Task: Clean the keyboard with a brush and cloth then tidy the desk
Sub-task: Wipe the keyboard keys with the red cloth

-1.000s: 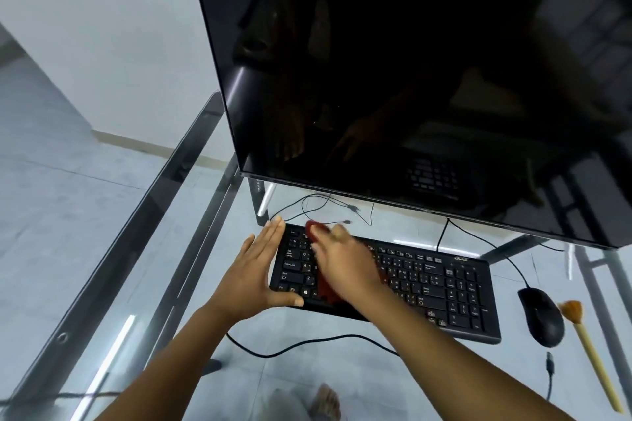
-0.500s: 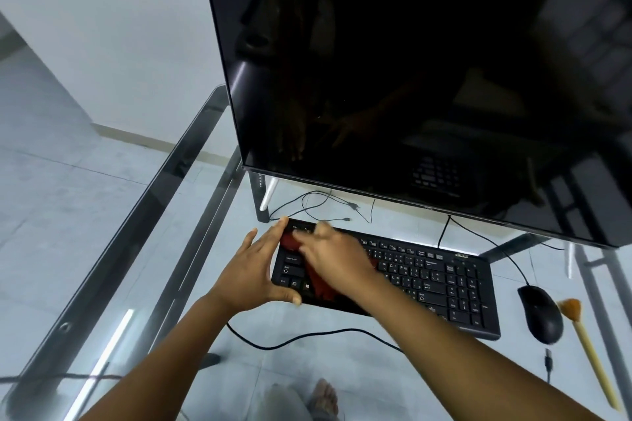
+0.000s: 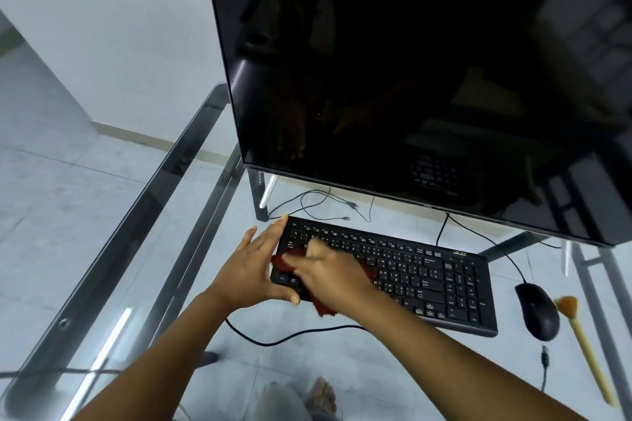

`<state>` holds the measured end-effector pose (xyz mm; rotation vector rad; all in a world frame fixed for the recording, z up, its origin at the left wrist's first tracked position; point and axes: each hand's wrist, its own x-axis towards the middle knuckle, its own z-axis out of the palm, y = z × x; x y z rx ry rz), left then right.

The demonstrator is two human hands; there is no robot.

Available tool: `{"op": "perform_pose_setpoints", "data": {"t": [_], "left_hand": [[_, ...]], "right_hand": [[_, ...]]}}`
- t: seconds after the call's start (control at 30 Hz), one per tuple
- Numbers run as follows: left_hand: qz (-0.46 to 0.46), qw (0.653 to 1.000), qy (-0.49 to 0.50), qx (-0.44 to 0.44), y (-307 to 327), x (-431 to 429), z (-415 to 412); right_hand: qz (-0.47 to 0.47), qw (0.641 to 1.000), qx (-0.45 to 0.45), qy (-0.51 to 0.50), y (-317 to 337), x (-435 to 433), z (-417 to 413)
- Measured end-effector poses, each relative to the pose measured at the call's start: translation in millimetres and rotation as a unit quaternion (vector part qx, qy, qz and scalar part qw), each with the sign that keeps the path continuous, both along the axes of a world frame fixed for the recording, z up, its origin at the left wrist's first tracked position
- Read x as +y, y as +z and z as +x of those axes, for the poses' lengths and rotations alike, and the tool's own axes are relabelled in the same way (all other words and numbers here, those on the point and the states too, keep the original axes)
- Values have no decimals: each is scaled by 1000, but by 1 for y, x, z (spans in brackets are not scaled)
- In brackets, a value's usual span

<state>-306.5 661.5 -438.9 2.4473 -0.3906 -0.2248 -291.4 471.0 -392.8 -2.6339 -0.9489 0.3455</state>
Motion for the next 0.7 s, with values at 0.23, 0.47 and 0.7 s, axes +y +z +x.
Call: {"op": "perform_pose_setpoints", "data": {"t": [0.23,0.47,0.7], "left_hand": [[12,1000,-6,-3,-1,-1,-1],[75,996,-39,-14,-4,2,0],[76,996,-33,-22,-4,2,-2]], "right_hand": [[5,999,-13,-44,-2,-10,13],[-45,996,-17,75,4,-63,-20],[23,998,-60,20,-15,-39,-33]]}}
